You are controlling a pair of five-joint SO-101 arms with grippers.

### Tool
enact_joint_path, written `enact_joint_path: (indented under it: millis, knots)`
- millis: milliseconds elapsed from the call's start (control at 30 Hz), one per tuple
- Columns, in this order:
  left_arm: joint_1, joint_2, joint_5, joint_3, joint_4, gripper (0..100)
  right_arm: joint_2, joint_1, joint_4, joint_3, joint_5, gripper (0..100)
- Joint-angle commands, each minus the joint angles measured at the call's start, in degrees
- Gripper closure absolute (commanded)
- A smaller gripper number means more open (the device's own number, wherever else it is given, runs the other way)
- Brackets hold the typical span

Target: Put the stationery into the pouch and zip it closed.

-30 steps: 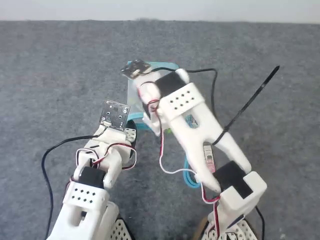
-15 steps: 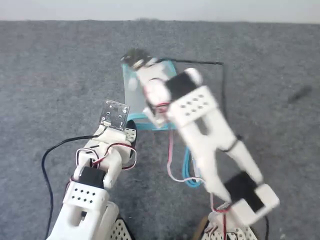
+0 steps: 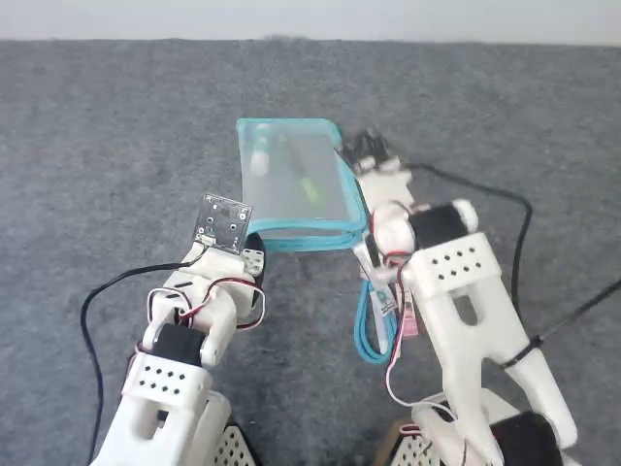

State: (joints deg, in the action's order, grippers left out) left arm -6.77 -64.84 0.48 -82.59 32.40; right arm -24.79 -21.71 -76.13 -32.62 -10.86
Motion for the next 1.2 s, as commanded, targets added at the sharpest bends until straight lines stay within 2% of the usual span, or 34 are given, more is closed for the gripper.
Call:
enact_joint_path:
  millis: [0, 467, 733, 1033, 1167]
  knots:
    - [0.4, 0.1, -0.4, 0.7, -1.6, 99, -2.8, 1.0, 4.4, -6.6, -1.3, 81.1]
    - [0.4, 0.1, -0.5, 0.6, -1.6, 99, 5.1, 1.2, 12.4, -15.8, -1.4, 81.1]
    - [0.4, 0.1, -0.6, 0.6, -1.6, 99, 5.4, 8.3, 13.0, -17.6, -1.5, 81.2]
    - [0.4, 0.2, -0.6, 0.6, -1.6, 99, 5.4, 9.3, 15.9, -22.0, -4.3, 81.6]
    - [0.4, 0.1, -0.6, 0.0, -1.6, 99, 5.5, 9.4, 16.9, -21.9, -4.3, 93.6]
